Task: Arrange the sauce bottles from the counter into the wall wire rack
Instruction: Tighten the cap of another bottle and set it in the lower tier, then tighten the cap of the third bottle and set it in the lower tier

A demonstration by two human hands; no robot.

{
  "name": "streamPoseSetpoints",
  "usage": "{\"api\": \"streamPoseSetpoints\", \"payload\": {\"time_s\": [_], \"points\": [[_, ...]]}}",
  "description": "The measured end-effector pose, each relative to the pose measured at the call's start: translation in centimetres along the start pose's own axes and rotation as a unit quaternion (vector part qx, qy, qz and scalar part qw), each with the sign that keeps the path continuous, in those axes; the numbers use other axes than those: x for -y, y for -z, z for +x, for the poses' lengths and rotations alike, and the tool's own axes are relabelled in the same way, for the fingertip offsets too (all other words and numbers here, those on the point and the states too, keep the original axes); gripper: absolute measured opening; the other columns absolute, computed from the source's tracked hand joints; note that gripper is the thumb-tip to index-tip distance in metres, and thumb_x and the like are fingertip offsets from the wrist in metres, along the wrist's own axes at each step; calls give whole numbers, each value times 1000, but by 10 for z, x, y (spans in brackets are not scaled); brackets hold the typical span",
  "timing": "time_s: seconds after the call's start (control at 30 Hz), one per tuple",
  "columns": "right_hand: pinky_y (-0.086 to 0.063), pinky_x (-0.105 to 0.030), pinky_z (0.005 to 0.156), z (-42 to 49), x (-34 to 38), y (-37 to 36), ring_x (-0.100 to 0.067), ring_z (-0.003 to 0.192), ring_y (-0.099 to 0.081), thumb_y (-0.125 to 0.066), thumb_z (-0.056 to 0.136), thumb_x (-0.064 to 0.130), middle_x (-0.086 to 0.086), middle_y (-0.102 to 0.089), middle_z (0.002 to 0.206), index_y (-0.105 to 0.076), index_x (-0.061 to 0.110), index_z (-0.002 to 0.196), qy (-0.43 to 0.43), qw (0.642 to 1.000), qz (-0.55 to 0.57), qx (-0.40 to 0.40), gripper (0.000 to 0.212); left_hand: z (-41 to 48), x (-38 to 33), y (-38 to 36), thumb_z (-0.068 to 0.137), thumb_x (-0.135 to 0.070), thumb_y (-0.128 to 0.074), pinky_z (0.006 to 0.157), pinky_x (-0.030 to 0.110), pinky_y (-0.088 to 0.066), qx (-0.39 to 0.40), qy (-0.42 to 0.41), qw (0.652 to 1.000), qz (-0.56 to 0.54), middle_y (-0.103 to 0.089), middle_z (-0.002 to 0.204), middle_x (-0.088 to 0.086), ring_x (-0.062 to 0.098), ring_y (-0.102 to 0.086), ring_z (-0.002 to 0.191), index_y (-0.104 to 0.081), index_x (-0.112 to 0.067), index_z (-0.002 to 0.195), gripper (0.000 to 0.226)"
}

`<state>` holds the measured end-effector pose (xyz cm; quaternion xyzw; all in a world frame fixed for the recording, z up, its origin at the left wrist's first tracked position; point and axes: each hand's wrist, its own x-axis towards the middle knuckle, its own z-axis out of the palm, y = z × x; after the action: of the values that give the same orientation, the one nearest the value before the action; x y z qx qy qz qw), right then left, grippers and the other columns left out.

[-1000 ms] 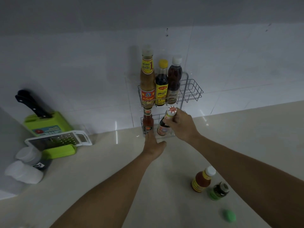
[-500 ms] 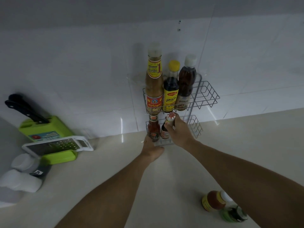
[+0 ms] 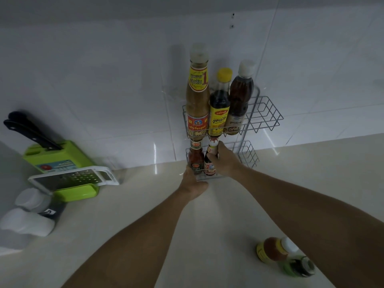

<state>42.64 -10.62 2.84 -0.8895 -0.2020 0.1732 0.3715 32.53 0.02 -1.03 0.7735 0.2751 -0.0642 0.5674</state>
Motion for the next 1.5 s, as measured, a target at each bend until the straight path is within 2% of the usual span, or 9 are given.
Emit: {"api": "streamPoseSetpoints", "payload": {"time_s": [0.3,0.4,0.53,0.77,0.93,1.07,1.27,1.4,1.5], "points": [[-30,-33,110,-32,2,50,-26,141,-36,-57,95,42,-6,-38,155,-23,11,153,9,999,-25,-34,74,-31,4,-12,74,-22,-66,96,42,-50,-54,-51,986,148,-30,133,2,30,-49,120,-30,-14,140,76],[-37,-32,107,-64,-8,73,-23,134,-45,-58,94,42,-4,-44,150,-22,11,153,14,998,-30,-49,75,-51,8,-35,78,-21,-68,107,34,-39,56,-73,984,154,-24,151,0,24,-36,137,-21,-17,151,87],[-43,-32,103,-113,-25,93,-23,121,-56,-59,92,48,-2,-54,140,-35,15,148,0,997,-50,-66,69,-81,14,-68,78,-23,-70,97,26,-39,228,-102,955,162,-23,153,-6,18,-27,142,-24,-24,152,87],[-44,-30,90,-202,-40,104,-11,93,-54,-50,85,70,8,-60,118,-58,26,128,-9,984,-176,5,62,-118,24,-126,73,-31,-83,100,22,-33,299,-162,927,155,-38,147,-5,13,-37,135,-34,-24,146,89],[-46,-29,84,-235,-59,90,-12,96,-55,-58,84,61,8,-63,103,-69,27,107,-8,967,-244,75,42,-136,28,-146,87,-27,-72,92,20,-35,268,-188,934,141,-51,127,-11,7,-49,115,-44,-26,138,58],[-44,-26,73,-242,-69,81,-16,87,-57,-63,87,39,2,-64,91,-75,19,92,16,968,-248,38,23,-142,33,-152,87,-29,-69,90,27,-42,248,-185,942,134,-57,126,-2,13,-55,112,-49,-23,130,48],[-45,-32,69,-232,-46,94,-18,75,-55,-61,89,30,-5,-64,80,-74,9,83,55,971,-231,-31,26,-154,18,-141,70,-24,-63,68,51,-54,174,-185,967,31,-61,85,4,22,-60,74,-54,-31,99,32],[-41,-33,58,-220,-4,120,-21,53,-45,-46,101,33,-5,-50,55,-52,8,61,195,920,-336,-46,48,-159,-12,-127,62,-28,-68,58,38,-48,63,-226,972,15,-57,69,5,23,-56,63,-51,-19,76,25],[-45,-34,57,-214,26,136,-25,58,-47,-35,105,28,-2,-44,56,-64,12,104,184,868,-461,-20,33,-163,-34,-119,60,-31,-69,55,33,-45,-12,-250,968,21,-52,60,0,17,-50,56,-48,-18,72,28]]}}
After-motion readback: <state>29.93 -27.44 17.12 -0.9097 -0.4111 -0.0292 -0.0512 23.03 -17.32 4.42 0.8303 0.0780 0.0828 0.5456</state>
